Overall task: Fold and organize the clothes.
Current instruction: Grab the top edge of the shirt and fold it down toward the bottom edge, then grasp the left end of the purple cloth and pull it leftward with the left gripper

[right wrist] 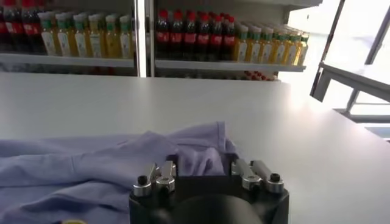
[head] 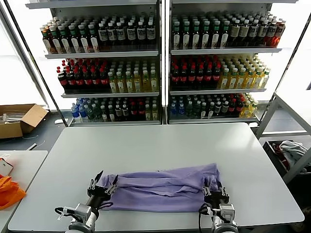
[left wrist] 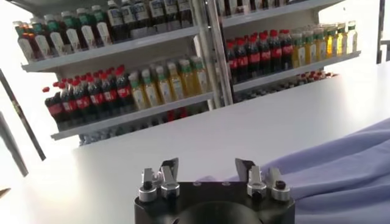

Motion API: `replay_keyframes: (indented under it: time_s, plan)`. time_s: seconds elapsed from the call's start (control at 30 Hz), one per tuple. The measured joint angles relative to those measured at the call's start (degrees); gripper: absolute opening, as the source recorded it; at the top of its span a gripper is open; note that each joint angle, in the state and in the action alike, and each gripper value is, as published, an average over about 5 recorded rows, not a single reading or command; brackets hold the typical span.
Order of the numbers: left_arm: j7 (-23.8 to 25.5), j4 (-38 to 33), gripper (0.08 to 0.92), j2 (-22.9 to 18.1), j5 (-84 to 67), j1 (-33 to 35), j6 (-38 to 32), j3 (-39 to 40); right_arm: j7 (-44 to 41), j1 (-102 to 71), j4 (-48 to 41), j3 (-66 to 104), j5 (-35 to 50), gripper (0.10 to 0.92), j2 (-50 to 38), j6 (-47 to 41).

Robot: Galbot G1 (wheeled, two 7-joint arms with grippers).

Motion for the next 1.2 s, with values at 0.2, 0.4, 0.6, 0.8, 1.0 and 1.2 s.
replay_keyframes:
  time_s: [0.2, 0.4, 0.6, 0.8, 1.0, 1.2]
  plan:
    - [-2.0, -1.0, 0.802, -1.6, -0.7, 0.9, 2.2, 0.0, 0.3, 0.1, 4.1, -0.2, -0.2, 0.787, -0.1, 0.2]
    - [-3.7, -0.9, 0.822, -3.2, -2.7, 1.0, 4.5, -0.1, 0.9, -0.2, 6.0, -0.9, -0.3, 0.822, -0.1, 0.5]
    - [-4.9, -0.2, 0.823, -4.2, -5.5, 0.7, 6.1, -0.7, 1.4, -0.6, 6.8, -1.5, -0.5, 0.823, -0.1, 0.8]
    - [-5.6, 0.8, 0.823, -4.5, -8.5, 0.4, 7.4, -1.2, 1.6, -0.7, 7.4, -2.1, -0.8, 0.823, 0.1, 0.9]
    - [-5.5, 1.5, 0.733, -4.7, -10.3, 0.6, 8.0, -1.1, 1.6, -0.4, 7.5, -2.4, -0.8, 0.823, 0.1, 0.9]
    - [-5.1, 1.7, 0.577, -4.8, -11.2, 0.7, 8.1, -1.0, 1.6, -0.1, 7.5, -2.4, -0.8, 0.823, 0.1, 0.9]
